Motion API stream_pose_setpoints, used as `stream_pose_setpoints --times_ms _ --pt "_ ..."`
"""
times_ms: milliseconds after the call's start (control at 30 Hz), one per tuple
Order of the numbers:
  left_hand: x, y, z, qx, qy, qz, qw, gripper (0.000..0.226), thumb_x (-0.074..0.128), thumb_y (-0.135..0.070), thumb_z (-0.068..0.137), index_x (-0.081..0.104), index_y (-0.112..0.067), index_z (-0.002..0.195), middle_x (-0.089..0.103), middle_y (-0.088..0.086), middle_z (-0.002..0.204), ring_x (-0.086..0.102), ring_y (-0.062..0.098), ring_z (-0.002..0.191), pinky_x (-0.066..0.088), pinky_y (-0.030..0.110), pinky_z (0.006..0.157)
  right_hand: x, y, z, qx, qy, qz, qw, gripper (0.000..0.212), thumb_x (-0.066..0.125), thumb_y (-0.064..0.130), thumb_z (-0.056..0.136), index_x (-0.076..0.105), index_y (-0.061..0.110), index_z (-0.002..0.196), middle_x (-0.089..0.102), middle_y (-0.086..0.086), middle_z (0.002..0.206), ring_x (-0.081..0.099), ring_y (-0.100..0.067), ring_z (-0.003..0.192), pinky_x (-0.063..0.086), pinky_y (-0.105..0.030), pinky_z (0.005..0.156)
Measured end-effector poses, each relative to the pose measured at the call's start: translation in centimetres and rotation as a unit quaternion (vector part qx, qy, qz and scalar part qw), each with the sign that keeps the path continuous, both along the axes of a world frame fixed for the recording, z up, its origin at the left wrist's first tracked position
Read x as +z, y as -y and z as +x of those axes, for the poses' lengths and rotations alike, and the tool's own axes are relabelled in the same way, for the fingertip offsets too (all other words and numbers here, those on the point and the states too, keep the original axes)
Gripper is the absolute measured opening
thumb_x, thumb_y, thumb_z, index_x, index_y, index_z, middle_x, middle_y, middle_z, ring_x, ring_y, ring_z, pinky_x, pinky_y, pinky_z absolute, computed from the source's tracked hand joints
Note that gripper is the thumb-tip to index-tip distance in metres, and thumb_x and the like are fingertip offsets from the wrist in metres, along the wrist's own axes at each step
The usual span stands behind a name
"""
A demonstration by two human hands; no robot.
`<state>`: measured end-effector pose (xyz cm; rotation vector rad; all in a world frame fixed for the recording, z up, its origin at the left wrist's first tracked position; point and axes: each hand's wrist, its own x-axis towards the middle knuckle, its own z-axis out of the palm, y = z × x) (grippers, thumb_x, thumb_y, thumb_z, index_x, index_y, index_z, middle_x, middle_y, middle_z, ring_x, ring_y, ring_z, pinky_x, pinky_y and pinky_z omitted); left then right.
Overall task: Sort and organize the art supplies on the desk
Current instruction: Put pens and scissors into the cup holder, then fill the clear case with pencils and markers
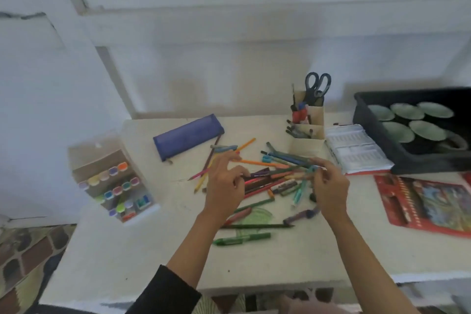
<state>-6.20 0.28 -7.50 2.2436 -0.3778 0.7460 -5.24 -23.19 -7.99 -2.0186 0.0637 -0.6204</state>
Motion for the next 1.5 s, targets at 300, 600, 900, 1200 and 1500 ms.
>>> stream_pose_setpoints --times_ms 300,600,900,1200,1500 --pt "0.0 10.4 10.0 -0.039 -0.324 -0.052 0.944 0.056 0.053 0.001 0.088 0.04 -0.011 0.141 0.032 0.008 0.149 0.03 0.022 0.138 0.031 0.013 0.102 1.5 7.9 10.0 0.042 -0.152 -0.016 0.987 0.036 0.045 0.013 0.098 0.05 0.003 0.132 0.055 -0.01 0.131 0.052 -0.022 0.118 0.032 -0.011 0.088" --pt "0.1 16.3 13.9 0.036 -0.365 -0.205 0.907 0.05 0.057 -0.002 0.082 0.048 -0.016 0.129 0.059 -0.001 0.108 0.055 0.019 0.102 0.045 0.026 0.078 1.0 7.4 17.4 0.186 -0.226 -0.029 0.956 0.044 0.032 0.02 0.102 0.036 0.008 0.144 0.043 -0.011 0.144 0.039 -0.026 0.133 0.031 -0.039 0.111" --pt "-0.3 16.5 13.9 0.087 -0.355 -0.24 0.899 0.05 0.054 0.001 0.084 0.047 -0.011 0.132 0.061 0.007 0.119 0.055 0.019 0.103 0.041 0.022 0.077 -0.7 11.8 16.0 0.164 -0.189 -0.223 0.942 0.05 0.044 0.019 0.097 0.031 0.016 0.145 0.026 -0.009 0.154 0.016 -0.023 0.144 0.013 -0.044 0.117" --pt "0.2 15.9 12.2 0.121 -0.343 -0.344 0.866 0.062 0.049 0.005 0.09 0.031 -0.016 0.146 0.046 0.009 0.14 0.049 0.019 0.125 0.047 0.026 0.083 -2.0 13.4 13.1 0.128 -0.287 -0.345 0.884 0.08 0.053 0.037 0.091 0.001 0.022 0.15 -0.005 -0.008 0.158 -0.008 -0.035 0.144 -0.003 -0.059 0.113" --pt "0.9 15.3 8.8 0.182 -0.219 -0.331 0.9 0.041 0.052 0.004 0.089 0.052 -0.014 0.127 0.056 0.002 0.115 0.056 0.012 0.097 0.051 0.022 0.074 0.6 13.3 12.3 0.084 -0.147 -0.146 0.975 0.066 0.059 0.011 0.085 0.031 0.005 0.145 0.034 -0.015 0.149 0.033 -0.028 0.137 0.033 -0.045 0.111"
